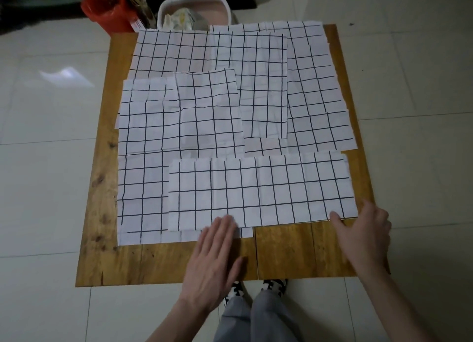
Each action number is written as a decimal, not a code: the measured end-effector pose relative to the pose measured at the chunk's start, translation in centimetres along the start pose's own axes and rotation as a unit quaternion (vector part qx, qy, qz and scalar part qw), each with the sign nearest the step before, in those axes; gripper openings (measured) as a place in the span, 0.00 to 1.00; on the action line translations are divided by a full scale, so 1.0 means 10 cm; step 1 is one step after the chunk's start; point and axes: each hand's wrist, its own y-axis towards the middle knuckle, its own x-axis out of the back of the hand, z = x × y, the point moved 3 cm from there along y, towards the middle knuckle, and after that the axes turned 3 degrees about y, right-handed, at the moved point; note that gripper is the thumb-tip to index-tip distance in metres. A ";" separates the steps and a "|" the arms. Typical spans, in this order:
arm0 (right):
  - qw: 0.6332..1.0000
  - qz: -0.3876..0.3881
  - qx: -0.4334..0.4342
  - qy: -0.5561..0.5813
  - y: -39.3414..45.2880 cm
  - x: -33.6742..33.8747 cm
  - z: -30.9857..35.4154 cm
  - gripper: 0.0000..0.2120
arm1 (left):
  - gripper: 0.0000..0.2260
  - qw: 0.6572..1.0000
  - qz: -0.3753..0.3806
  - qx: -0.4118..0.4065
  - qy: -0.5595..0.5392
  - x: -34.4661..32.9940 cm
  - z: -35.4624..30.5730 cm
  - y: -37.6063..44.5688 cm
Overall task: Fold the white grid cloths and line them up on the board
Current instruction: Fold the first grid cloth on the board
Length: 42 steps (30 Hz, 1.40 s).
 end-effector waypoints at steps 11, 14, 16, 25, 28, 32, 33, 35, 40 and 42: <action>0.944 0.083 -0.088 0.307 0.11 0.06 0.11 0.09 | 0.32 1.000 0.021 -0.002 0.012 -0.11 -0.51 0.27; 0.930 0.030 -0.057 0.362 -0.04 0.17 0.21 0.11 | 0.33 1.000 0.017 0.005 0.009 -0.10 -0.54 0.28; 0.923 -0.001 -0.034 0.383 -0.15 0.26 0.30 0.09 | 0.32 1.000 0.017 0.005 0.005 -0.09 -0.57 0.30; 0.913 -0.089 0.132 0.377 -0.72 0.47 0.87 0.06 | 0.30 0.999 0.024 -0.035 -0.033 -0.06 -0.84 0.48; 0.912 -0.101 0.243 0.314 -0.84 0.36 1.03 0.05 | 0.30 0.998 0.010 -0.030 -0.057 0.01 -0.78 0.49; 0.890 -0.085 0.332 0.300 -0.96 0.10 1.22 0.09 | 0.28 0.996 -0.039 0.020 -0.079 0.15 -0.46 0.41; 0.885 -0.084 0.349 0.298 -0.97 0.03 1.25 0.10 | 0.28 0.995 -0.051 0.036 -0.084 0.17 -0.35 0.39; 0.876 -0.089 0.388 0.273 -1.00 -0.13 1.34 0.11 | 0.28 0.991 -0.070 0.071 -0.088 0.19 -0.12 0.33; 0.854 -0.090 0.482 0.176 -1.05 -0.54 1.54 0.13 | 0.27 0.977 -0.122 0.156 -0.080 0.19 0.32 0.20; 0.851 -0.086 0.499 0.140 -1.06 -0.69 1.59 0.13 | 0.26 0.973 -0.129 0.172 -0.084 0.17 0.43 0.17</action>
